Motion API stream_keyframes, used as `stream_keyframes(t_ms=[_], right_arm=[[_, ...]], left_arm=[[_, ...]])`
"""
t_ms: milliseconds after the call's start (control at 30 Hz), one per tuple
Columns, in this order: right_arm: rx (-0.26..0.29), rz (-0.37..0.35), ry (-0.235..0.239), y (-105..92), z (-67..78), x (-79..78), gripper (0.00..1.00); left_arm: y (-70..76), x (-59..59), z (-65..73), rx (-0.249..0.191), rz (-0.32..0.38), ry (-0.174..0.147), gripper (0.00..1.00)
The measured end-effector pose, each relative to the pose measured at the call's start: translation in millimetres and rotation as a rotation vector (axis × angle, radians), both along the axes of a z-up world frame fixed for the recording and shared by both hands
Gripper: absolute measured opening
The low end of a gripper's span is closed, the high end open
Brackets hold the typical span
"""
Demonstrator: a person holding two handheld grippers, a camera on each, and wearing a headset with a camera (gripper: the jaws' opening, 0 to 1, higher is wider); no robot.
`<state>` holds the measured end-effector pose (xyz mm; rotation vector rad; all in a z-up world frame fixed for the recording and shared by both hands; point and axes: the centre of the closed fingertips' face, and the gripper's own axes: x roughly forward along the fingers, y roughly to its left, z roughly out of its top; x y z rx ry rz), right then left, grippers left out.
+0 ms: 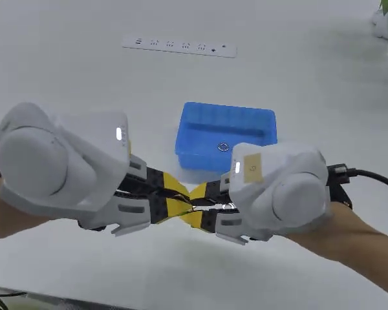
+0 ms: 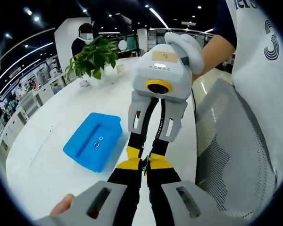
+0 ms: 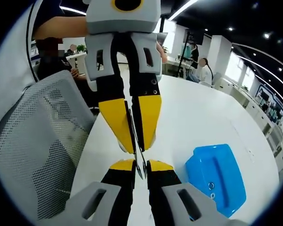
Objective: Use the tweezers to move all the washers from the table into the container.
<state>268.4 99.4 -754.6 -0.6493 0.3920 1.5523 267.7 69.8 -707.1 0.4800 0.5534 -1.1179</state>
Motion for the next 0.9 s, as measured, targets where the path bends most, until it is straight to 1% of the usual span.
stream_keyframes(t_ms=[33, 133, 167, 333, 500, 600, 667, 867, 900], right_arm=[[-0.001, -0.003, 0.004, 0.7, -1.3, 2.2, 0.11], [0.002, -0.027, 0.020, 1.7, -3.8, 8.9, 0.11], [0.002, -0.040, 0.036, 1.9, -5.1, 11.5, 0.11], [-0.007, -0.049, 0.044, 1.5, -11.5, 17.7, 0.11], [-0.007, -0.064, 0.057, 0.3, -14.5, 23.8, 0.11], [-0.005, -0.073, 0.069, 0.6, -16.2, 25.1, 0.11], [-0.006, -0.074, 0.082, 0.7, -17.4, 24.3, 0.11], [-0.004, -0.070, 0.083, 1.0, -19.8, 25.1, 0.11], [-0.003, -0.071, 0.084, 1.2, -19.5, 25.3, 0.11]], left_arm=[[1.4, 2.1, -1.5, -0.005, 0.006, 0.011, 0.07], [2.8, 8.0, -4.0, -0.001, 0.008, 0.011, 0.07], [2.8, 10.4, -5.2, 0.001, 0.009, 0.014, 0.07], [2.4, 17.5, -11.1, 0.007, 0.004, 0.030, 0.08], [0.3, 23.1, -13.7, 0.015, -0.010, 0.035, 0.08], [-0.2, 24.8, -15.2, 0.018, -0.014, 0.037, 0.08], [-0.9, 24.7, -16.1, 0.016, -0.014, 0.045, 0.08], [-1.7, 25.8, -18.4, 0.024, -0.024, 0.036, 0.08], [-1.9, 25.8, -18.4, 0.022, -0.024, 0.039, 0.08]])
